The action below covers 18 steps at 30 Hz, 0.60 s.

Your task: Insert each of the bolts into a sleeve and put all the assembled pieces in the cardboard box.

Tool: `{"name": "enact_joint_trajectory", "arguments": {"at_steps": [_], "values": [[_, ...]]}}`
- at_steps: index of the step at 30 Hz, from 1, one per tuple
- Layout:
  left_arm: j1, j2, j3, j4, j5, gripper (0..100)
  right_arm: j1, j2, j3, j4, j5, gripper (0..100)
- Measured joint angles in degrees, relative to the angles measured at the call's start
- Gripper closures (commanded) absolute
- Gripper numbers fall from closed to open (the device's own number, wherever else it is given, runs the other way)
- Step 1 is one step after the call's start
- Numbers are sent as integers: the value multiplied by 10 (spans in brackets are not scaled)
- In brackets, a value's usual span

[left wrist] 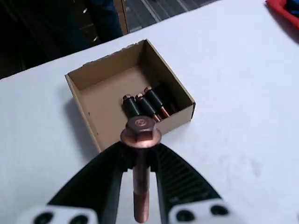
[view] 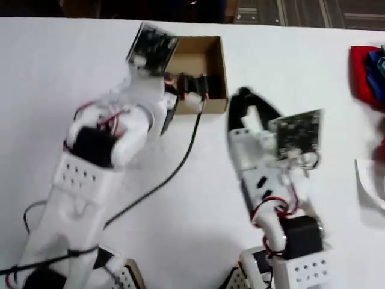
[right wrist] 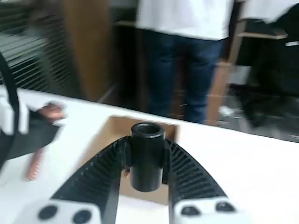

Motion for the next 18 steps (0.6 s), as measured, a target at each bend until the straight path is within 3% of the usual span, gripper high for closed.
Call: {"name": "enact_joint_trajectory", "arguments": {"at_steps": [4, 10, 18], "values": [[0, -77, 119, -69, 56, 976, -41, 0, 74, -84, 0, 979], [-47, -153, 142, -131, 113, 976, -47, 0, 164, -222, -2, 979], [-55, -208, 143, -186, 120, 976, -55, 0, 213, -244, -3, 979]]}}
